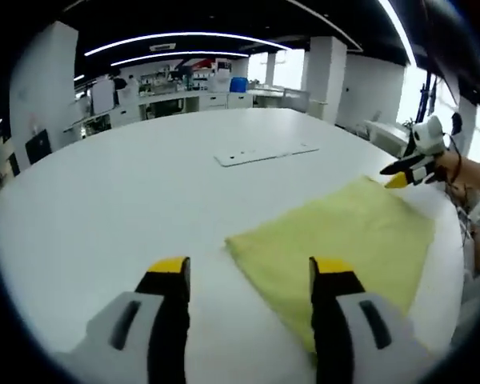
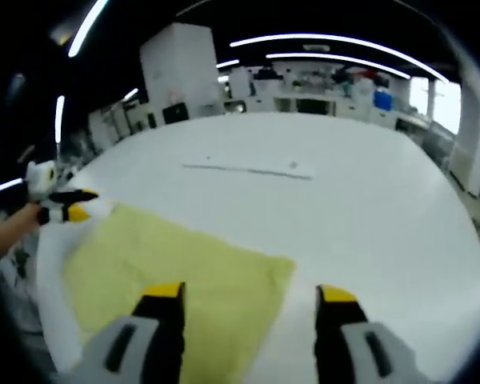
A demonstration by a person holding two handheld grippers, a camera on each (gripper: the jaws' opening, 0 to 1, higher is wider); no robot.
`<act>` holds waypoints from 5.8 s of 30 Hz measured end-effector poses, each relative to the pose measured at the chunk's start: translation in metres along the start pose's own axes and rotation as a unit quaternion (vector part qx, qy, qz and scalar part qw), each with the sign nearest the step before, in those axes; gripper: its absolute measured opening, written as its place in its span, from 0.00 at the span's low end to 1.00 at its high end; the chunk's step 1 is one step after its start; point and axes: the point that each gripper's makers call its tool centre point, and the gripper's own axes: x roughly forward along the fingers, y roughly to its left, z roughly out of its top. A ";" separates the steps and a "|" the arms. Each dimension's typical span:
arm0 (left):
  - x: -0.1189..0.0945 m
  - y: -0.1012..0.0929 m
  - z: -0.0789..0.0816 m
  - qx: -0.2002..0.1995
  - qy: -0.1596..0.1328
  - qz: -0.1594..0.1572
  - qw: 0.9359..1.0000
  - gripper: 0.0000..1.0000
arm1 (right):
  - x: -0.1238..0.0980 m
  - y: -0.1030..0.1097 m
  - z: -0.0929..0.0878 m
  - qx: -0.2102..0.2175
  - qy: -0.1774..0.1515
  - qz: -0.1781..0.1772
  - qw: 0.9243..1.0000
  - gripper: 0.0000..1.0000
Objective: Fold the garment on the visible template until the final outline fits inside the template.
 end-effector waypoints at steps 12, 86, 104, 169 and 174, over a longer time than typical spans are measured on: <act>-0.033 -0.021 -0.015 0.002 -0.002 -0.028 1.000 0.76 | -0.039 0.026 -0.019 0.004 0.013 0.038 0.999 0.84; -0.080 -0.082 -0.107 -0.076 0.032 -0.088 0.993 0.00 | -0.096 0.054 -0.126 0.046 0.018 0.064 0.997 0.00; -0.094 -0.093 -0.116 -0.050 0.048 -0.080 0.994 0.00 | -0.106 0.057 -0.134 0.041 0.026 0.058 0.997 0.00; -0.134 -0.111 -0.112 -0.030 0.069 -0.015 0.997 0.54 | -0.137 0.073 -0.137 0.031 0.014 0.004 0.999 0.65; -0.143 -0.116 -0.098 -0.019 0.061 -0.014 0.998 0.67 | -0.148 0.089 -0.117 0.019 -0.002 0.013 1.000 0.74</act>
